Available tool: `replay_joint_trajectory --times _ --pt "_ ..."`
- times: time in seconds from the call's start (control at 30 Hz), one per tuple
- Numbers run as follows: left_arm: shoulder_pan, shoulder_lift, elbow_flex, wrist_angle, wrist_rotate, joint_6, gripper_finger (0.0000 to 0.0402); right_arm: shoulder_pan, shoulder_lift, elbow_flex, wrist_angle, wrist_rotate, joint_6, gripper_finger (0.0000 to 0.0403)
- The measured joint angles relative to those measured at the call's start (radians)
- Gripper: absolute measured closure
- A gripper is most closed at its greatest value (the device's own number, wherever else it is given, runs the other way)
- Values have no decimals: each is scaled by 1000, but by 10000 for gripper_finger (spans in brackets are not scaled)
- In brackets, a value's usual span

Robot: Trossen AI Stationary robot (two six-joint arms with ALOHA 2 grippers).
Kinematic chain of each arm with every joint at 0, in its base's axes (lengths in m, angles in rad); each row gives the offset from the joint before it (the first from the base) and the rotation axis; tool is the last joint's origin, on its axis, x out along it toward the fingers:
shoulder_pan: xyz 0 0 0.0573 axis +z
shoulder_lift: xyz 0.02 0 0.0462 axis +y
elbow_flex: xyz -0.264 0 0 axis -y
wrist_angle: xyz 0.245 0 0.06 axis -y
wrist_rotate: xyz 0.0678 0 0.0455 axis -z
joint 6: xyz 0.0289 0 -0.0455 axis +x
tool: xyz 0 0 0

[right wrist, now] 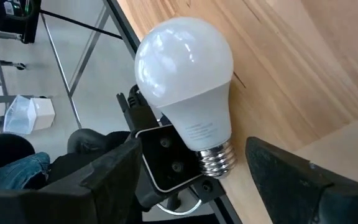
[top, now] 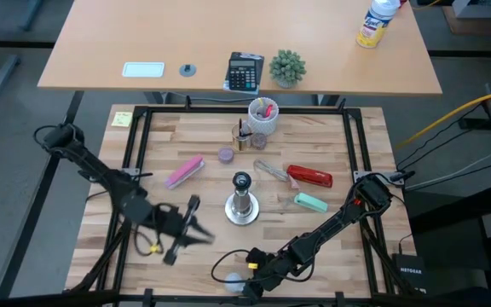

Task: Screw lightbulb
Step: Insert the lightbulb into the lamp socket

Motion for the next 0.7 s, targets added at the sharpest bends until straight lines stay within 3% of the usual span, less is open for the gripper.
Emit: replay_joint_trajectory --times 0.2,0.33,0.7 --pt "-154 11 0 -84 7 -193 357 0 0 0 0 0 -1 111" --pt "-218 87 0 -73 7 -319 357 0 0 0 0 3 -3 111" --pt "-179 414 0 70 7 -554 357 0 -2 0 -2 30 -4 111"
